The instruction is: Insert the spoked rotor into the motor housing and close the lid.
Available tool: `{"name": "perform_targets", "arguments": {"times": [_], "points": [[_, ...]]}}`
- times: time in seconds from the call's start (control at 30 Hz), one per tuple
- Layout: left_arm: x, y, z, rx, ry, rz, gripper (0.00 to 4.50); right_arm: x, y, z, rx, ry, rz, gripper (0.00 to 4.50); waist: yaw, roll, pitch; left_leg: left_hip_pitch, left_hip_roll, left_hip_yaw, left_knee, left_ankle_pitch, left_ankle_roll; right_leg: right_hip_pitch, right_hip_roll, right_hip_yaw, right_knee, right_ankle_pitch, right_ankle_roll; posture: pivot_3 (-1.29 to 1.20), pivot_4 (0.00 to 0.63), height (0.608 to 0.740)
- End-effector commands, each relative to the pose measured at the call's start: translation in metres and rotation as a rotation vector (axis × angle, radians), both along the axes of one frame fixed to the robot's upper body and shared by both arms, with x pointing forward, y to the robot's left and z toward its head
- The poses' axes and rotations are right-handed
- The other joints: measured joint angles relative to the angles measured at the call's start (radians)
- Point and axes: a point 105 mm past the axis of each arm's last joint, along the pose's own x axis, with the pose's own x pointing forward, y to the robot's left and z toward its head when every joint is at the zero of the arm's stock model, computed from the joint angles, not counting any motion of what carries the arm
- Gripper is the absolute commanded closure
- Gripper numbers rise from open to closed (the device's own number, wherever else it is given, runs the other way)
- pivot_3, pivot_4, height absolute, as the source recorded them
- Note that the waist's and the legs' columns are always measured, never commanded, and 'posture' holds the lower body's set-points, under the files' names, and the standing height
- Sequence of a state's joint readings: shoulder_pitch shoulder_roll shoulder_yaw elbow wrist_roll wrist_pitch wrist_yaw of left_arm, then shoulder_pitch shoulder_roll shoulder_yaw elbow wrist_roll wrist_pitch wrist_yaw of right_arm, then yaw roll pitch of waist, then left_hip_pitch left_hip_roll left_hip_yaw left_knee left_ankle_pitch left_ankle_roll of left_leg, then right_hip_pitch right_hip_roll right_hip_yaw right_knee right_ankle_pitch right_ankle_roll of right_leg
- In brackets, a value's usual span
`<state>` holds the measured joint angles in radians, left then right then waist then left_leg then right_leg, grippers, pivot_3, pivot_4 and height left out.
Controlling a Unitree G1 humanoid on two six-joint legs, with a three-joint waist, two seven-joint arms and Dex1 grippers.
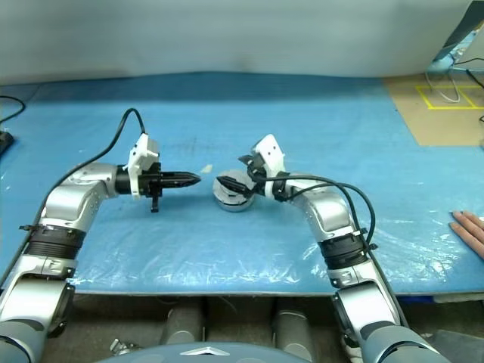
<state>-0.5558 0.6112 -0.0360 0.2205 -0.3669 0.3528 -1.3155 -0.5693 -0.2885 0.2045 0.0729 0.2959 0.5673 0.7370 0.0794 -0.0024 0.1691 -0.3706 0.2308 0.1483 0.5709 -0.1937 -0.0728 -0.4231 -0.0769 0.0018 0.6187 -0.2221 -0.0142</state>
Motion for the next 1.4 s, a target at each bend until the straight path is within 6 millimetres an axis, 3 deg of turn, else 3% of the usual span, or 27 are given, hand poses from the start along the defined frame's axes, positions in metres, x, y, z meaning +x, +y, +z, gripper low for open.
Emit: {"name": "perform_targets", "arguments": {"times": [0.03,0.13,0.43,0.7,0.9,1.17,1.27,1.33,1.4], "points": [[-0.002,0.0,0.001,0.04,-0.046,-0.022,4.5,0.0,-0.001,-0.003,-0.054,-0.044,0.02,0.05,0.0,0.0,0.0,0.0,0.0,0.0,0.0,0.0,0.0,0.0,0.0,0.0,0.0,0.0,0.0,0.0,0.15,0.74],[-0.001,-0.002,0.0,0.027,-0.046,-0.015,4.5,0.0,-0.003,-0.015,-0.108,-0.048,0.033,0.05,-0.002,0.0,0.0,0.0,0.0,0.0,0.0,0.0,0.0,0.0,0.0,0.0,0.0,0.0,0.0,0.0,0.15,0.74],[0.002,0.001,-0.004,0.018,-0.039,0.017,4.5,-0.001,0.001,-0.02,-0.202,-0.131,0.101,0.05,-0.012,0.0,0.0,0.001,0.0,0.0,0.0,0.0,0.0,0.0,0.0,0.0,0.001,0.0,0.0,0.0,0.15,0.74],[0.002,0.005,-0.004,0.011,-0.033,0.024,4.5,-0.002,0.009,0.015,-0.152,-0.23,0.172,0.05,-0.011,0.0,0.0,0.001,0.0,0.0,0.001,0.0,0.0,0.0,0.0,0.0,0.002,0.0,0.0,0.0,0.15,0.74],[0.002,0.003,-0.006,0.015,-0.034,0.021,4.5,-0.005,0.011,-0.018,-0.226,-0.156,0.219,0.05,-0.011,0.0,0.0,0.0,0.001,0.0,0.001,0.0,0.0,0.0,0.0,0.0,0.002,0.0,0.0,0.0,0.15,0.74],[0.002,0.005,-0.008,0.019,-0.033,0.034,4.5,0.001,0.01,-0.028,-0.246,-0.147,0.204,0.05,-0.011,0.0,0.0,0.001,0.001,0.0,0.002,0.0,0.0,0.0,0.0,0.0,0.004,-0.001,-0.001,0.0,0.15,0.74],[0.002,0.004,-0.009,0.019,-0.033,0.036,4.5,-0.001,0.006,-0.032,-0.263,-0.141,0.21,0.62,-0.011,0.0,0.0,0.001,0.001,0.0,0.003,0.0,0.0,0.0,0.0,0.0,0.004,-0.001,-0.001,0.0,0.15,0.74],[0.003,0.004,-0.009,0.018,-0.035,0.037,4.5,-0.001,0.003,-0.034,-0.272,-0.136,0.209,1.26,-0.011,0.0,0.0,0.001,0.001,0.0,0.003,0.0,0.0,0.0,0.0,0.001,0.004,-0.001,-0.001,0.0,0.15,0.74],[0.003,0.003,-0.009,0.017,-0.036,0.036,4.5,-0.001,0.0,-0.034,-0.268,-0.117,0.2,1.31,-0.011,0.0,0.0,0.001,0.001,0.0,0.003,0.0,0.0,0.0,0.0,0.001,0.004,-0.001,-0.001,0.0,0.15,0.74]]}}
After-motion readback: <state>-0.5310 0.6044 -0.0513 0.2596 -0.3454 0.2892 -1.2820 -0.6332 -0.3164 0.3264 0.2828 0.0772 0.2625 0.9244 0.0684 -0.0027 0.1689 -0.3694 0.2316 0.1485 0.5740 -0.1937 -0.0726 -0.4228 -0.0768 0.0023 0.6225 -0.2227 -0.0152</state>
